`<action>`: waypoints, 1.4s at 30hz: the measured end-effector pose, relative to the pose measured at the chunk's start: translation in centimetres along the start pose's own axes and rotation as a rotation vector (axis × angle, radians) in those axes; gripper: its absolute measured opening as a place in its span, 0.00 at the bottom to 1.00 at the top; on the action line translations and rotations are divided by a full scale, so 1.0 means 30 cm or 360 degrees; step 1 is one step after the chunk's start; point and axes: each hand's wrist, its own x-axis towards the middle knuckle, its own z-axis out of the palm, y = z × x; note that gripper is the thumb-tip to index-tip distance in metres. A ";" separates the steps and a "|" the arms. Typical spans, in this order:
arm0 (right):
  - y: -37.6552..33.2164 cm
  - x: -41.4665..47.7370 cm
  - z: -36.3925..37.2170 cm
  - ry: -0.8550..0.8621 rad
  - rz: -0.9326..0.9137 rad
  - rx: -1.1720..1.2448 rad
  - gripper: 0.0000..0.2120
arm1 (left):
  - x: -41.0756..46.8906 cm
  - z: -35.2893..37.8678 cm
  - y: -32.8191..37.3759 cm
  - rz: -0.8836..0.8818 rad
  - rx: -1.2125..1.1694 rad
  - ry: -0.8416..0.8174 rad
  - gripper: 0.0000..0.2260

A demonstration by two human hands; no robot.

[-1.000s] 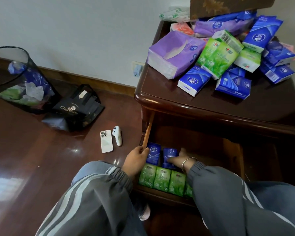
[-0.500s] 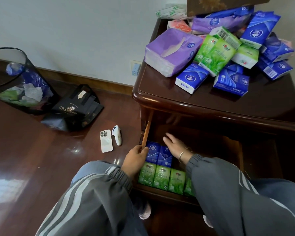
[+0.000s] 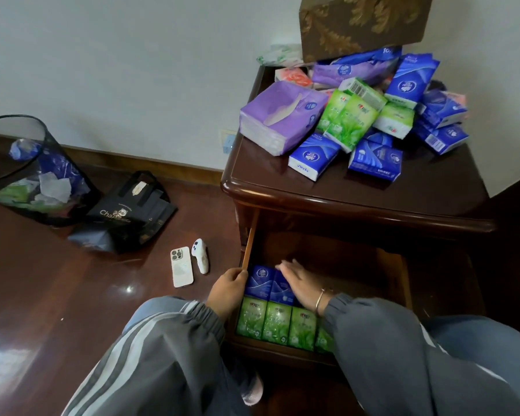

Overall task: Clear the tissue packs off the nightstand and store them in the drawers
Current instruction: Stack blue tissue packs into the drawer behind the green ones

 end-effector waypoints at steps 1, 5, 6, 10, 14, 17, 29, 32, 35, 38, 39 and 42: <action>-0.008 -0.051 -0.019 -0.0020 -0.0065 0.0044 0.23 | -0.006 -0.002 0.005 0.0025 0.0050 0.0005 0.15; -0.047 -0.299 -0.164 -0.0049 -0.0431 0.0021 0.18 | -0.056 -0.024 0.051 0.0245 0.0093 0.0317 0.11; -0.056 -0.357 -0.218 0.0011 -0.0528 -0.0007 0.17 | -0.076 -0.036 0.072 0.0330 0.0044 0.0432 0.09; -0.033 -0.473 -0.460 0.0740 -0.0805 -0.0162 0.10 | -0.172 -0.089 0.206 0.0743 -0.0056 0.0699 0.06; 0.042 -0.402 -0.686 0.1443 -0.0601 -0.0331 0.15 | -0.250 -0.135 0.407 0.1150 -0.0070 0.0839 0.06; 0.060 -0.304 -0.777 0.1454 -0.0267 -0.0499 0.24 | -0.260 -0.147 0.590 0.1392 0.0104 0.0933 0.06; 0.102 -0.183 -0.732 0.1544 0.0016 -0.0878 0.26 | -0.017 -0.017 1.055 0.1024 0.0891 0.0820 0.30; 0.107 -0.180 -0.729 0.1591 0.0010 -0.0864 0.26 | 0.015 0.014 1.090 0.0829 0.1040 0.0764 0.34; 0.111 -0.172 -0.732 0.1610 0.0015 -0.0867 0.26 | 0.033 0.015 1.116 0.0783 0.1042 0.0628 0.35; 0.112 -0.173 -0.730 0.1635 0.0011 -0.0878 0.26 | 0.043 0.001 1.121 0.0857 0.0890 0.0576 0.34; 0.112 -0.174 -0.729 0.1642 0.0008 -0.0880 0.26 | 0.043 -0.001 1.118 0.0893 0.0826 0.0584 0.35; 0.113 -0.174 -0.729 0.1643 0.0007 -0.0879 0.25 | 0.033 -0.004 1.116 0.1013 0.0757 0.0625 0.37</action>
